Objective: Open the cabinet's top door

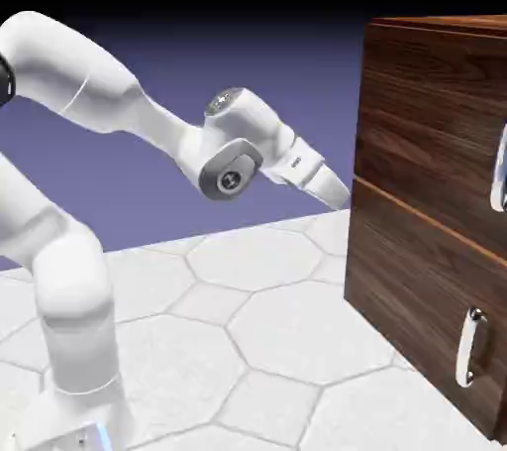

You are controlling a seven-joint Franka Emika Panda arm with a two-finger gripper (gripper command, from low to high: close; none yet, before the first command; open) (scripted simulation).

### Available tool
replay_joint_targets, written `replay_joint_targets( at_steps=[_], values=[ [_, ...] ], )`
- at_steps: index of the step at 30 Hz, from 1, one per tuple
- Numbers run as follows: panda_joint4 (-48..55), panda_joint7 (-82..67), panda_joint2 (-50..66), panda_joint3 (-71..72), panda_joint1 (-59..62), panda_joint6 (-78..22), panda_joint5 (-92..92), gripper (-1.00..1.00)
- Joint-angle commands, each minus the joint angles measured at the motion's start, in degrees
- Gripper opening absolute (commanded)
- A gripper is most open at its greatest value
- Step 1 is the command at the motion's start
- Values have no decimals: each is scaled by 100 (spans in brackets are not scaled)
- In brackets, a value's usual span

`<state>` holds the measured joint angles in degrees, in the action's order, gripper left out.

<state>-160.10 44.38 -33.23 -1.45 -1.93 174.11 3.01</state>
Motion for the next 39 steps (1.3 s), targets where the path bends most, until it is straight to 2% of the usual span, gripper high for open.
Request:
replay_joint_targets(
  at_steps=[1,39],
  values=[
    [74,160,-47,-120,-103,8,250,0],
    [2900,6213,-1837,-4690,-4014,321,9718,0]
  ],
)
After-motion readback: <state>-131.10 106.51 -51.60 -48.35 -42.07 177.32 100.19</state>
